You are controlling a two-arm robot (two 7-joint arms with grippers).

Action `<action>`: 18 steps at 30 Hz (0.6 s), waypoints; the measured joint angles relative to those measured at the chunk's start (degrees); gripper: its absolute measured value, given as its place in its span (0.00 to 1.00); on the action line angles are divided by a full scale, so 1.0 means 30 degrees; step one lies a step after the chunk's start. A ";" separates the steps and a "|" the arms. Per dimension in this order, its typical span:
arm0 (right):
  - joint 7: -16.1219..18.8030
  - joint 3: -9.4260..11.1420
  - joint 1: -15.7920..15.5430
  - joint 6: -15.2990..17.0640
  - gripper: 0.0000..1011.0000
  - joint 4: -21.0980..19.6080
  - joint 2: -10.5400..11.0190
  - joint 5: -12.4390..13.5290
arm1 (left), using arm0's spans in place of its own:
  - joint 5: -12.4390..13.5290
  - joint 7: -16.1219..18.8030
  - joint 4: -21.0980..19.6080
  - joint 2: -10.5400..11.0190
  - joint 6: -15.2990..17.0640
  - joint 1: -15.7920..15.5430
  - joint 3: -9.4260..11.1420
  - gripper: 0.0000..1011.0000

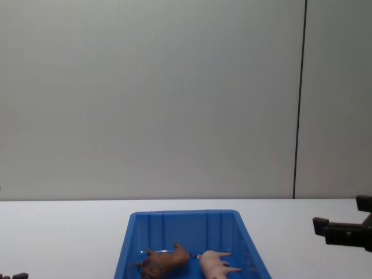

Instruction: Pick up the two dolls from the table and place them into the box.

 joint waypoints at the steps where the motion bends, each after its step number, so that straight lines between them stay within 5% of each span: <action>1: 0.0000 -0.0001 0.0000 0.0000 0.99 0.0000 0.0000 0.0000 | 0.0072 0.0001 0.0145 -0.0076 -0.0108 -0.0056 0.0015 0.99; 18: 0.0000 -0.0001 0.0001 0.0000 0.99 0.0001 -0.0001 0.0000 | 0.0604 0.0265 0.1197 -0.0596 -0.0666 -0.0412 -0.0009 0.99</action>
